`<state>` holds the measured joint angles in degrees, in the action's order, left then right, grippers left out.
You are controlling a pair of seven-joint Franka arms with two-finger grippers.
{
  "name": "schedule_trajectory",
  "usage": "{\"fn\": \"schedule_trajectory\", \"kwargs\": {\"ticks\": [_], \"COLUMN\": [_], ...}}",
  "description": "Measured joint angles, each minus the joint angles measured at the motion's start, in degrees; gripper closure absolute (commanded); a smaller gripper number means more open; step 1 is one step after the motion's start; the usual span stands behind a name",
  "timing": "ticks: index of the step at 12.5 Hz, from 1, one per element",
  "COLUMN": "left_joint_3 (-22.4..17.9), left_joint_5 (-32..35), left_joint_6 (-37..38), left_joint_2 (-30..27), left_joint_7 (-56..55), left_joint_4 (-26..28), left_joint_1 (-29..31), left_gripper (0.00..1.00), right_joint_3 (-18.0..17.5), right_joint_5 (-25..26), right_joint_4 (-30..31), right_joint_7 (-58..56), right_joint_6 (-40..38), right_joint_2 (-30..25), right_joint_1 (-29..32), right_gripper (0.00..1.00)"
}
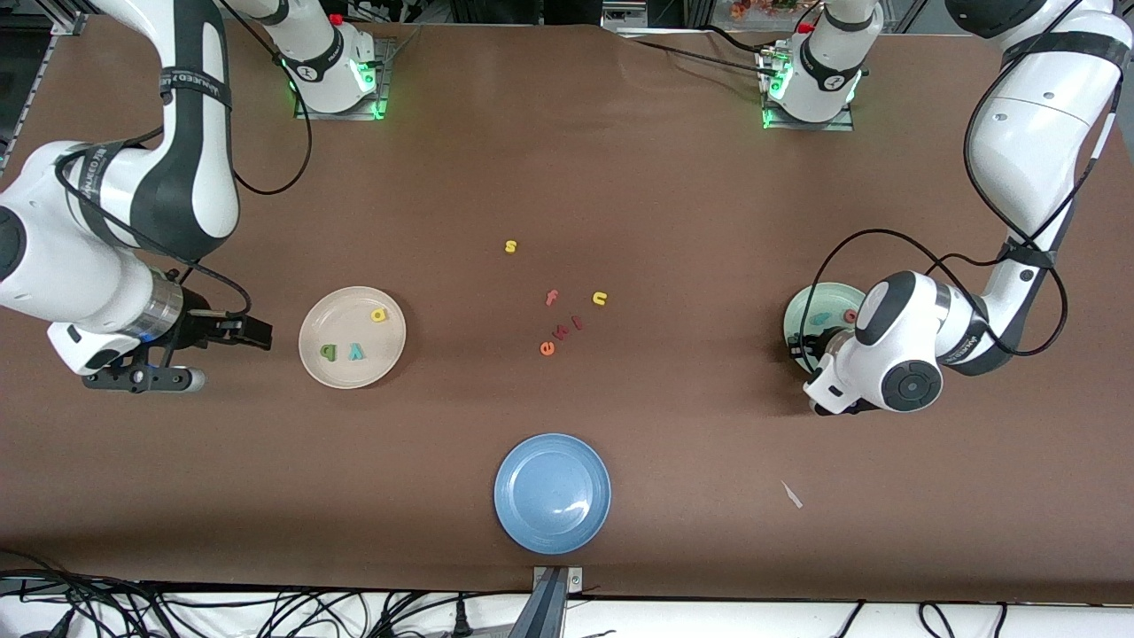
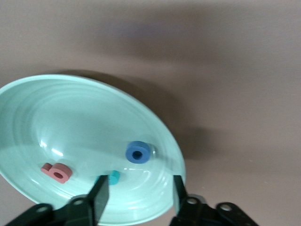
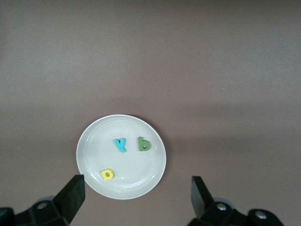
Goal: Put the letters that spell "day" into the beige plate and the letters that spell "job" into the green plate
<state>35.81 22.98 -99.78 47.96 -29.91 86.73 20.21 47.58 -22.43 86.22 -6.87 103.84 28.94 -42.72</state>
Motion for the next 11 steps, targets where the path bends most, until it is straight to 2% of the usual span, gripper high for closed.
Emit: {"fn": "schedule_trajectory", "kwargs": {"ticks": [2, 6, 7, 9, 11], "left_joint_3": [1.28, 2.65, 2.61, 2.27, 1.22], "left_joint_5": [0.02, 0.02, 0.02, 0.04, 0.04], "left_joint_6": [0.39, 10.34, 12.24, 14.74, 16.36], "left_joint_2": [-1.25, -3.44, -3.49, -3.50, -3.48], "left_joint_7": [0.00, 0.17, 1.66, 9.36, 17.82], "left_joint_4": [-2.58, -14.25, -17.17, -20.82, -22.66], "left_joint_1": [-0.14, -3.31, -4.27, -4.47, -3.63], "left_gripper": [0.00, 0.00, 0.00, 0.00, 0.00], "right_joint_3": [0.20, -1.03, -3.93, -14.73, -25.41], "right_joint_5": [0.00, -0.01, 0.02, 2.81, 8.32], "right_joint_4": [-2.14, -3.03, -3.13, -3.43, -3.54], "right_joint_7": [0.00, 0.67, 1.46, 2.95, 3.54], "right_joint_6": [-2.25, -6.41, -7.97, -9.33, -10.08], "right_joint_2": [-0.01, -0.12, -0.78, -4.03, -8.05], "right_joint_1": [0.29, 0.74, 2.77, 11.91, 21.67], "right_gripper": [0.00, 0.00, 0.00, 0.00, 0.00]}}
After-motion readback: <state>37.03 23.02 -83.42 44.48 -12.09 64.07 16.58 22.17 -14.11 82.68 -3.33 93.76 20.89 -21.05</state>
